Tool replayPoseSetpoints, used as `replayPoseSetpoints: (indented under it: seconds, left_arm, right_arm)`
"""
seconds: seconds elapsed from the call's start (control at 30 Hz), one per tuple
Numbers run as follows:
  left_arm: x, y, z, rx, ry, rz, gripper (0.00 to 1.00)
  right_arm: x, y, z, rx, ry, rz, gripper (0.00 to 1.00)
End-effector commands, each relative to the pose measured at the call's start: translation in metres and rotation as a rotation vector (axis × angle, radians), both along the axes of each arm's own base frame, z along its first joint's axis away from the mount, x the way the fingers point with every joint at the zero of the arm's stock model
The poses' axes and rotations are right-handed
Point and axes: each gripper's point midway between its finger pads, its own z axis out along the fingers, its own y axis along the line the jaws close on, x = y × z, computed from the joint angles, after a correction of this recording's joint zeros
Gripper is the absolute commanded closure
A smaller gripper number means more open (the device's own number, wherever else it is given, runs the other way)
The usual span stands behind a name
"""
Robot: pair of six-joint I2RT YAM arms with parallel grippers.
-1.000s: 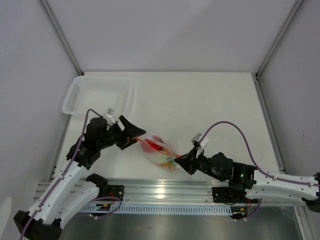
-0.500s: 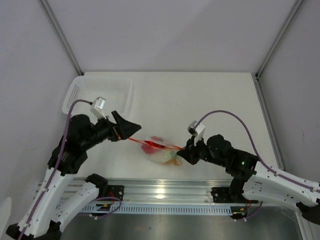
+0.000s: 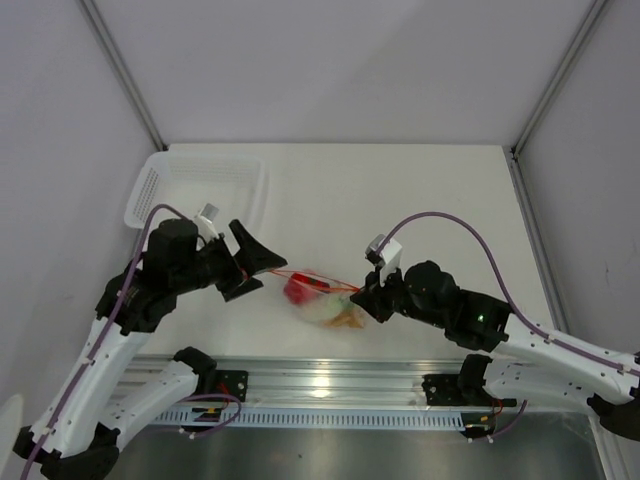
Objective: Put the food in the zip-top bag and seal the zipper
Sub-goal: Pick up the zipper food storage bag at the center of the board, then zip the zipper food storage bag at the center of the board.
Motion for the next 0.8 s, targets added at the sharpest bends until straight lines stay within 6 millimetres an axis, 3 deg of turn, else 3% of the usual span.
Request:
replayPoseSetpoints:
  seconds: [0.0,0.1,0.3,0.77]
  left_arm:
    - [0.002,0.018,0.013,0.050,0.002,0.106,0.01]
    - [0.001,0.018,0.015,0.059,-0.010,0.102,0.01]
    - [-0.005,-0.004,-0.020,-0.018,0.207,0.113,0.00]
    - [0.009,-0.053,-0.036,-0.104,0.411,0.082,0.00]
  right_arm:
    - [0.007,0.000,0.018,0.005,-0.058,-0.032,1.00]
    - [0.009,0.000,0.021,0.005,-0.069,-0.058,1.00]
    - [0.008,0.010,0.019,-0.032,-0.109,-0.068,1.00]
    - [0.001,0.029,0.021,-0.038,-0.167,-0.015,1.00]
